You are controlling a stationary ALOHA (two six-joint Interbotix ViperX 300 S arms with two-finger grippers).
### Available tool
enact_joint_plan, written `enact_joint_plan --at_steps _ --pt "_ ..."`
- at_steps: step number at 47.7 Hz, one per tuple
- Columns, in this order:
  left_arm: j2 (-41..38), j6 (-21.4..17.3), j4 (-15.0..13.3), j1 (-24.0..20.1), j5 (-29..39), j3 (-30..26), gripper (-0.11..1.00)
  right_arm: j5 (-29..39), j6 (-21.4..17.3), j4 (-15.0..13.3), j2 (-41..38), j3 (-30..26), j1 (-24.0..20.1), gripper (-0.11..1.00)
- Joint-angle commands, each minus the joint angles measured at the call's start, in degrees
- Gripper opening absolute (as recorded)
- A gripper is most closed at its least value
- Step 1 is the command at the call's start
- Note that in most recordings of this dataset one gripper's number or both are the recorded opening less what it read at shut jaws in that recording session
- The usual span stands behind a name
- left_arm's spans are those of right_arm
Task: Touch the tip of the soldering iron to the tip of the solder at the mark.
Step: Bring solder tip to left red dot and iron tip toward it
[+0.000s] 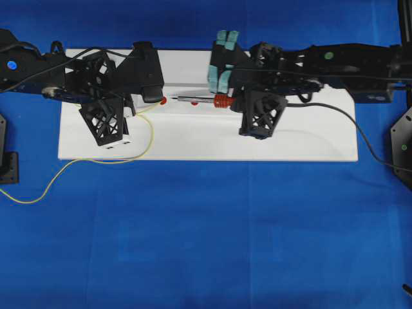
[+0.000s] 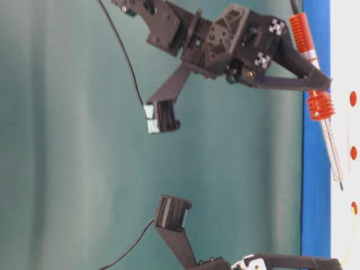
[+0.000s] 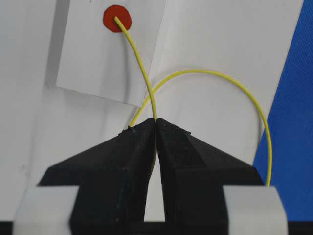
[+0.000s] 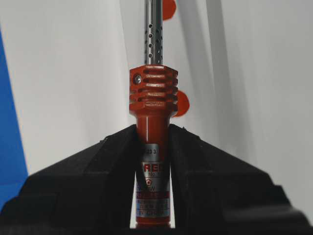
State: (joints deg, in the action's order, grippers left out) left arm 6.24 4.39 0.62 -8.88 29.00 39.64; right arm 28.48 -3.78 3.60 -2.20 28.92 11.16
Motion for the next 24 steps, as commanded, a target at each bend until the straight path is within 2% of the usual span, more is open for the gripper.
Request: enact_joint_plan --at_steps 1,24 --pt "0.44 -0.09 0.0 -0.18 0.35 -1.49 0.03 0.44 0.09 -0.53 -0.26 -2.55 -0.09 0.06" --pt "0.26 0.0 -0.09 -0.18 1.05 -1.58 0.03 0.44 0.18 -0.88 -2.11 -3.43 -0.44 0.06"
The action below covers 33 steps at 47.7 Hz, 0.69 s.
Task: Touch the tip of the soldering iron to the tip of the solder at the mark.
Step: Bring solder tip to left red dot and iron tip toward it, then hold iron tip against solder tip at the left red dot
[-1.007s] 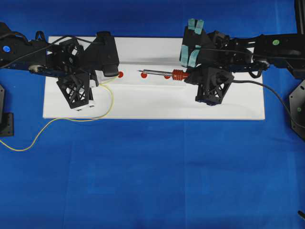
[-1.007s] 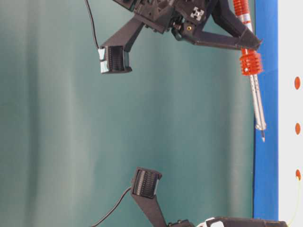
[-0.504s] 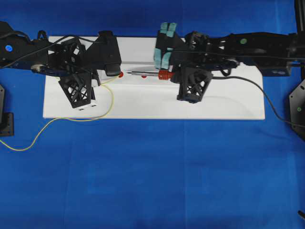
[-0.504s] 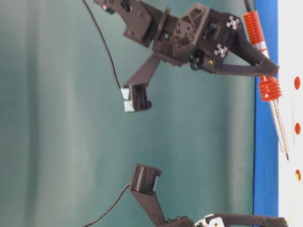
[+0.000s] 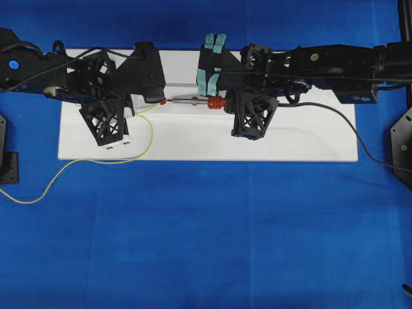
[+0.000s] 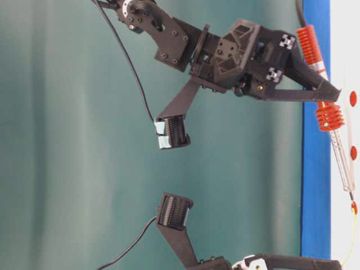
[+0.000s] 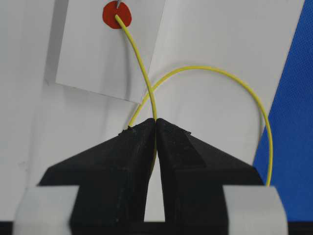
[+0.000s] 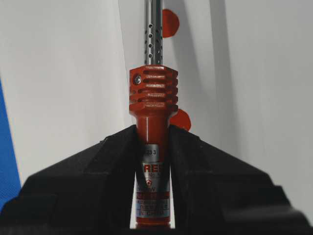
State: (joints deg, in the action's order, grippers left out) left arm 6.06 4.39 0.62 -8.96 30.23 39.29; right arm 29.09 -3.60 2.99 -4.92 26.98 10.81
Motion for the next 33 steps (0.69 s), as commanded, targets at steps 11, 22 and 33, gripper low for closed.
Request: enact_joint_plan --at_steps 11,22,33 --pt "0.44 -0.09 0.0 -0.09 -0.18 -1.23 0.03 -0.18 0.09 -0.26 0.26 -2.02 -0.09 0.06" --pt "0.53 -0.09 -0.09 -0.09 0.26 -1.23 0.03 -0.18 0.0 -0.26 0.26 -2.11 -0.09 0.06" --pt "0.44 -0.09 -0.09 -0.09 0.26 -1.23 0.03 -0.18 0.09 -0.26 0.26 -2.11 -0.09 0.06"
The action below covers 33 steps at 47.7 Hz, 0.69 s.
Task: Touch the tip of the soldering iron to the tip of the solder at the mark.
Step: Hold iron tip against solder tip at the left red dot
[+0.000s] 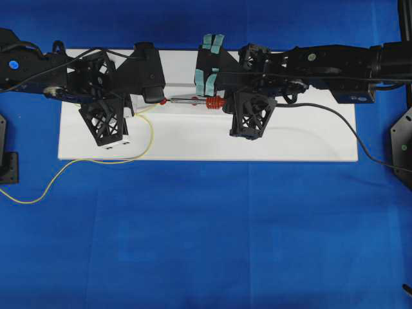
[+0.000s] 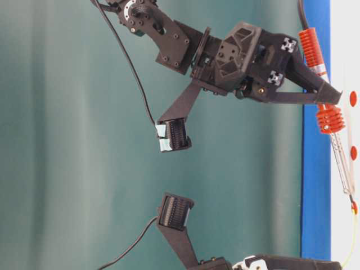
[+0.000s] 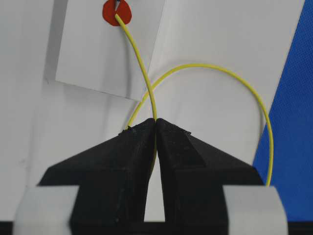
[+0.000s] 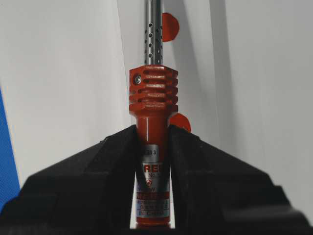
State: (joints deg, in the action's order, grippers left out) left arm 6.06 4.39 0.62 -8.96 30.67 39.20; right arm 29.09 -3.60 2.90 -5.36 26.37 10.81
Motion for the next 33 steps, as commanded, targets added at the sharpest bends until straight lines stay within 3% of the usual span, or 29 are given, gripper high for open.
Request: enact_joint_plan --at_steps 1,33 --pt "0.44 -0.09 -0.09 -0.09 -0.18 -1.14 0.03 -0.18 0.09 -0.18 0.7 -1.49 -0.09 0.06" --pt "0.44 -0.09 -0.09 -0.09 -0.18 -1.23 0.03 -0.35 0.09 -0.53 0.7 -1.49 -0.09 0.06"
